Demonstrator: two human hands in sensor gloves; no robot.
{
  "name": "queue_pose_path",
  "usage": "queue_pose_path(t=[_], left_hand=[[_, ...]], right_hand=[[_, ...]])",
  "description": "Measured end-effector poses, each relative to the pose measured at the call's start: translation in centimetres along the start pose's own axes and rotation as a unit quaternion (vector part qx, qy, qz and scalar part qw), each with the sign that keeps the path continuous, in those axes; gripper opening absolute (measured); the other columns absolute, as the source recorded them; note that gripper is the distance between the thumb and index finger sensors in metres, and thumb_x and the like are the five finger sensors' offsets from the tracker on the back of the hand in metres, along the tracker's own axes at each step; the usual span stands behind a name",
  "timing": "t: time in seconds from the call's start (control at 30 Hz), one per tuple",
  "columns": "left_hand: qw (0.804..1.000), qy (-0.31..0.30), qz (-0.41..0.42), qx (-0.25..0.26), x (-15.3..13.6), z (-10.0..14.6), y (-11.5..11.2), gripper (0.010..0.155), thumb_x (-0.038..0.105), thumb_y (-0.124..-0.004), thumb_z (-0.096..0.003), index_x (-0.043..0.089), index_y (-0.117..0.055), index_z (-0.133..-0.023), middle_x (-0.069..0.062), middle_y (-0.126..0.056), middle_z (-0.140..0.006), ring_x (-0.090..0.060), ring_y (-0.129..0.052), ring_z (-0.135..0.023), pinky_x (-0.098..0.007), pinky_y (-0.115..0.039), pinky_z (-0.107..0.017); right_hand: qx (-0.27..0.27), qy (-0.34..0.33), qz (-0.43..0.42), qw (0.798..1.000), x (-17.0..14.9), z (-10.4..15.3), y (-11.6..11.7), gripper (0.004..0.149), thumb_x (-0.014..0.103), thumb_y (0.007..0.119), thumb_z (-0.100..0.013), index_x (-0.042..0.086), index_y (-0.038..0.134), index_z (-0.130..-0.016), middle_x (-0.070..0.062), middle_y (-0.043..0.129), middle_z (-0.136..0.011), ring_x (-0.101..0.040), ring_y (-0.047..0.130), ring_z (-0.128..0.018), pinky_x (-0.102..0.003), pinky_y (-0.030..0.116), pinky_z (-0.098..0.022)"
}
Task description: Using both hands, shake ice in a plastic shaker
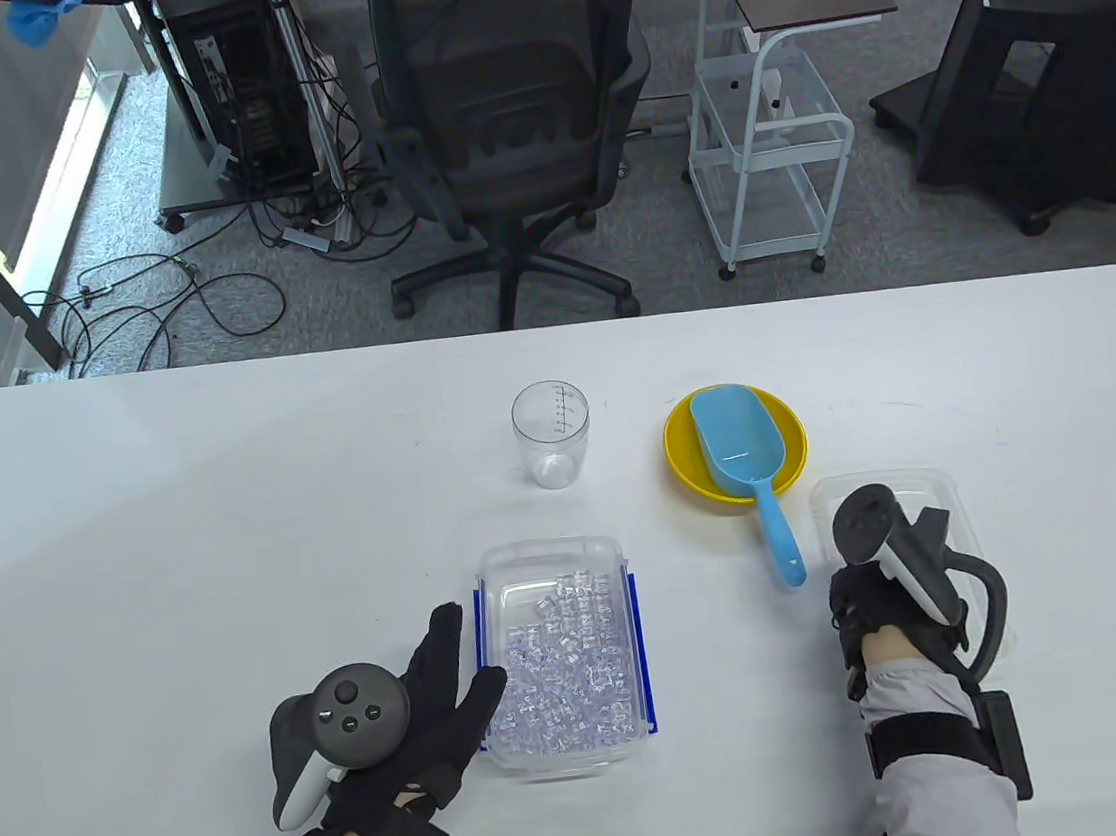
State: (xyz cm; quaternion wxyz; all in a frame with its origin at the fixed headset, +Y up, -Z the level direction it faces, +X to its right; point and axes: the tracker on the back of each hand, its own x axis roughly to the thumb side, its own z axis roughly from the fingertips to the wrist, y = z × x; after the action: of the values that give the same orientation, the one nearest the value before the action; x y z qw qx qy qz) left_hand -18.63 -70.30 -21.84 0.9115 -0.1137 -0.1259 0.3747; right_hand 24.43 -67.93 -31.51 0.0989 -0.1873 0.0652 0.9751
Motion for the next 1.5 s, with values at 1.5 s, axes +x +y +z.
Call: queue_pose_path(t=[1.5], left_hand=[[0.979, 0.188, 0.038, -0.064, 1.1, -1.9, 3.0, 0.061, 0.029, -0.068, -0.0695, -0.002, -0.048, -0.118, -0.023, -0.092, -0.080, -0.025, -0.097, -0.059, -0.056, -0.084, -0.053]], right_hand=[[0.143, -0.282, 0.060, 0.947, 14.9, 2.2, -0.2, 0.055, 0.029, 0.081, -0.050, 0.006, 0.067, -0.098, -0.017, 0.097, -0.062, -0.028, 0.097, -0.043, -0.047, 0.084, -0.037]])
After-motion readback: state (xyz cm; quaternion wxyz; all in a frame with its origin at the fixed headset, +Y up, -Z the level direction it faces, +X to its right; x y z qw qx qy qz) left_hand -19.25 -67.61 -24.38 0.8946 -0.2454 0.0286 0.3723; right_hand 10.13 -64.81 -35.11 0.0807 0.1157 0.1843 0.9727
